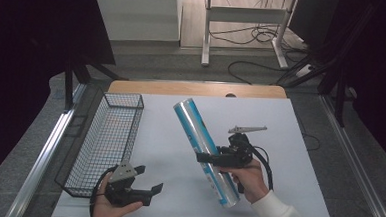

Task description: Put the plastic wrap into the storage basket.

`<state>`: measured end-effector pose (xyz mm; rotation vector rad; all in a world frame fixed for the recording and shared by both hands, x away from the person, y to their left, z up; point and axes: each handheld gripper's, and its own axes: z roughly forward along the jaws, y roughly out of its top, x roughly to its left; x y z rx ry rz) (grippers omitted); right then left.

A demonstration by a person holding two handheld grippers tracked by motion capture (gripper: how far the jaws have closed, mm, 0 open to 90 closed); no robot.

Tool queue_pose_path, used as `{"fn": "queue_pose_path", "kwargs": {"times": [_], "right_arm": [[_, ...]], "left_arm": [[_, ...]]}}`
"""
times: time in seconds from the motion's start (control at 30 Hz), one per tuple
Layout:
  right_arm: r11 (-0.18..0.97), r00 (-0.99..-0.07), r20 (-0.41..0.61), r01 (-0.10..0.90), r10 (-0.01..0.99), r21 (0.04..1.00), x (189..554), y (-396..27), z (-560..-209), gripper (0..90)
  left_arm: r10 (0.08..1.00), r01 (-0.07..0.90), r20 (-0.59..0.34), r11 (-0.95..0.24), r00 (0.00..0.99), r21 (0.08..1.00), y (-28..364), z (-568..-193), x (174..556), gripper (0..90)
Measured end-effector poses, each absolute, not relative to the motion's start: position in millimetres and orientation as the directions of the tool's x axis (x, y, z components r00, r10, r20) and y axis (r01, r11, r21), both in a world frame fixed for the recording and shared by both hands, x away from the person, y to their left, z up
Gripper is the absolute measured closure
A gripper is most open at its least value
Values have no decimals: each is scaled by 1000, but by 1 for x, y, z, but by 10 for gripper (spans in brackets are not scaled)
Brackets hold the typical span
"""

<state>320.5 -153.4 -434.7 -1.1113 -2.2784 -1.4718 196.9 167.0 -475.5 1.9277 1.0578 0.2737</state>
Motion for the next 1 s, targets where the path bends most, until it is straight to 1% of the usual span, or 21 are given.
{"fn": "queue_pose_path", "kwargs": {"times": [0.1, 0.23, 0.4, 0.53, 0.63, 0.77, 0.87, 0.9, 1.0], "right_arm": [[167, -664, 582, 714, 469, 680, 316, -153, -441, 325], [124, -639, 611, 732, 467, 670, 311, -150, -445, 325], [77, -631, 624, 729, 461, 680, 302, -145, -446, 325], [61, -629, 632, 729, 452, 682, 299, -141, -450, 325], [51, -633, 631, 723, 448, 689, 296, -138, -453, 325], [46, -643, 626, 713, 440, 700, 291, -134, -457, 325], [42, -647, 626, 709, 435, 704, 289, -131, -457, 325], [41, -652, 625, 706, 429, 707, 288, -130, -457, 324], [36, -659, 626, 700, 417, 713, 285, -127, -457, 324]], "left_arm": [[763, 575, -231, -216, 604, 789, 170, -475, 198, 151], [763, 580, -241, -208, 600, 787, 171, -475, 199, 151], [761, 585, -254, -196, 597, 787, 173, -475, 201, 150], [737, 583, -305, -147, 603, 799, 175, -470, 201, 158], [721, 572, -322, -125, 614, 811, 175, -461, 203, 154], [672, 581, -405, -46, 620, 813, 176, -449, 218, 135], [590, 605, -504, 34, 630, 796, 174, -442, 240, 101], [573, 615, -527, 50, 628, 787, 173, -442, 245, 84], [494, 657, -607, 91, 623, 748, 165, -443, 267, 68]]}}
